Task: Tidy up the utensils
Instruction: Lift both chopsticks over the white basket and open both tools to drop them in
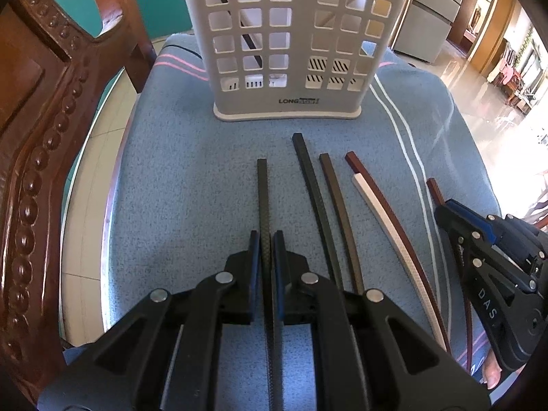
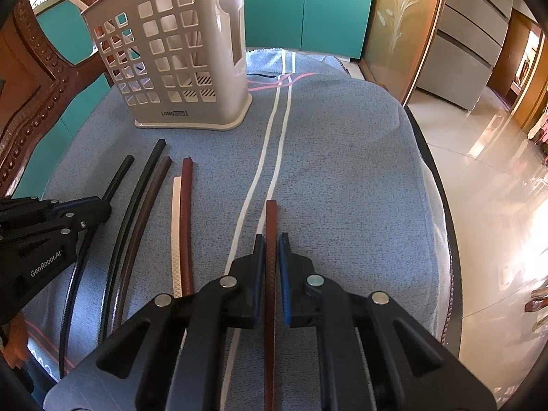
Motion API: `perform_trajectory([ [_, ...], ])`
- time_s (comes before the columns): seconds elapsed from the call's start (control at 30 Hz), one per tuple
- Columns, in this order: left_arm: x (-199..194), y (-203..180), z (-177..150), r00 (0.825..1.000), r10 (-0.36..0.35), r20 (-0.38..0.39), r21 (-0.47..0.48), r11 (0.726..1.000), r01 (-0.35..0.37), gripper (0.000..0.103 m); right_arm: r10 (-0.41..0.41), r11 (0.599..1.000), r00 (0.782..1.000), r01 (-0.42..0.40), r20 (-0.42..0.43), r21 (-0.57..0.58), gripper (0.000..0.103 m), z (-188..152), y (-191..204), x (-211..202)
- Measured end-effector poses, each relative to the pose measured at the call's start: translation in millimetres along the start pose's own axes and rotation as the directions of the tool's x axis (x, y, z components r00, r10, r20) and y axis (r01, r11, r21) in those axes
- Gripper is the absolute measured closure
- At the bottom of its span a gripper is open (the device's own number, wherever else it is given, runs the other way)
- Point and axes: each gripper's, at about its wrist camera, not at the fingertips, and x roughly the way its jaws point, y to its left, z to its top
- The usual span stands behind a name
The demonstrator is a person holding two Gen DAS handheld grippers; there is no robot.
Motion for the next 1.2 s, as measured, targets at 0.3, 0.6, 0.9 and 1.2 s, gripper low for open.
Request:
perform_trajectory([
  [0.3,-33.5,3.6,-0.3,0.997,-0.044,0.060,-0.031,0.998,0.046,0.096,0.063,0.998,0.989,-0.064,0.134,0.002,0.096,6.8,-7.3,-49.5],
  [0.6,-146.6,0.7,-0.8,0.951,-0.110,0.287,0.017,0.994,0.110,0.096,0.158,0.987,0.926,-0.150,0.343,-0.050,0.096,19.6,-9.0,-154.6],
  [0.9,-237.0,15.7,27.5,0.869,-0.107,0.483,-0.003,0.992,0.123,0.096,0.218,0.975,0.817,-0.204,0.533,-0.087,0.096,68.5,-9.6,-236.7],
  [1.2,-272.7,34.5,104.7,0.735,0.036,0.677,-0.200,0.970,0.137,0.096,0.123,0.975,0.645,-0.220,0.754,0.029,0.096,150.1,-12.3,-269.5],
])
